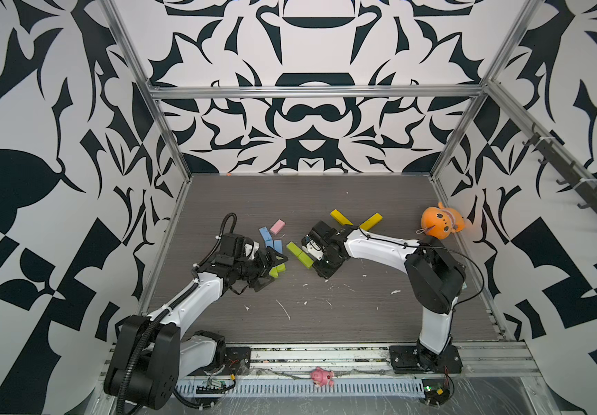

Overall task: Assemble the letter v with building blocks
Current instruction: Assemble the building block at the center of the board.

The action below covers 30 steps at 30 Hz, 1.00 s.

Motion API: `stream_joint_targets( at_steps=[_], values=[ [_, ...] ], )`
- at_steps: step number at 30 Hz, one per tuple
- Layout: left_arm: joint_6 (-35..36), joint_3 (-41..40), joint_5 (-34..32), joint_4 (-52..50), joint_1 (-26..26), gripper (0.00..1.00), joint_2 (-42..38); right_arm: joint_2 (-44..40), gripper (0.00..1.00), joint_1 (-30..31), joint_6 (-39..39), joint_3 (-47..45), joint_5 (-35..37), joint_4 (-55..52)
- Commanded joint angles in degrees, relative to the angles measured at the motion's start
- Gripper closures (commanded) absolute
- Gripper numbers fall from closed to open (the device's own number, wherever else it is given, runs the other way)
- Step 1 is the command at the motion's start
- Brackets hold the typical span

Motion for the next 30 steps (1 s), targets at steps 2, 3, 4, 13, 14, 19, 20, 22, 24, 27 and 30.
stream_joint_targets(
  at_steps=[2, 3, 4, 13, 14, 19, 20, 22, 24, 27, 30],
  values=[
    [0.44, -0.60, 1.40, -0.06, 0.30, 0.00, -0.20, -1.22, 0.66, 0.58, 0.12, -0.02, -0.97, 0.78],
    [0.43, -0.60, 1.42, 0.13, 0.31, 0.00, 0.00, -1.18, 0.64, 0.63, 0.38, -0.32, -0.62, 1.01],
    [0.34, -0.53, 1.42, 0.23, 0.30, 0.01, 0.17, -1.04, 0.63, 0.63, 0.60, -0.47, -0.23, 1.06],
    [0.64, 0.21, 1.34, -0.48, 0.39, 0.01, 0.27, -0.91, 0.54, 0.73, 1.02, -1.83, 0.92, 1.65],
    [0.67, 0.05, 1.35, -0.39, 0.39, 0.01, 0.38, -0.91, 0.54, 0.69, 0.98, -1.90, 0.82, 1.81],
    [0.45, -0.60, 1.29, -0.12, 0.39, 0.01, 0.11, -0.34, 0.52, 0.75, 0.50, -2.19, 0.94, 2.80],
    [0.50, -0.66, 1.24, -0.21, 0.39, 0.01, -0.04, -0.03, 0.50, 0.73, 0.29, -2.02, 1.16, 2.71],
    [0.53, -0.76, 1.15, -0.38, 0.39, 0.01, -0.20, 0.40, 0.48, 0.73, 0.00, -1.80, 1.53, 2.70],
    [0.58, -0.77, 1.16, -0.39, 0.39, 0.01, -0.18, 0.95, 0.47, 0.80, -0.40, -1.45, 1.65, 2.64],
    [0.54, -0.77, 1.15, -0.39, 0.39, 0.01, -0.01, 1.42, 0.47, 0.91, -0.43, -1.31, 1.76, 2.54],
    [0.57, -0.69, 1.10, -0.30, 0.39, 0.01, 0.03, 1.47, 0.52, 1.18, -0.43, -1.40, 2.17, 2.57]
  ],
)
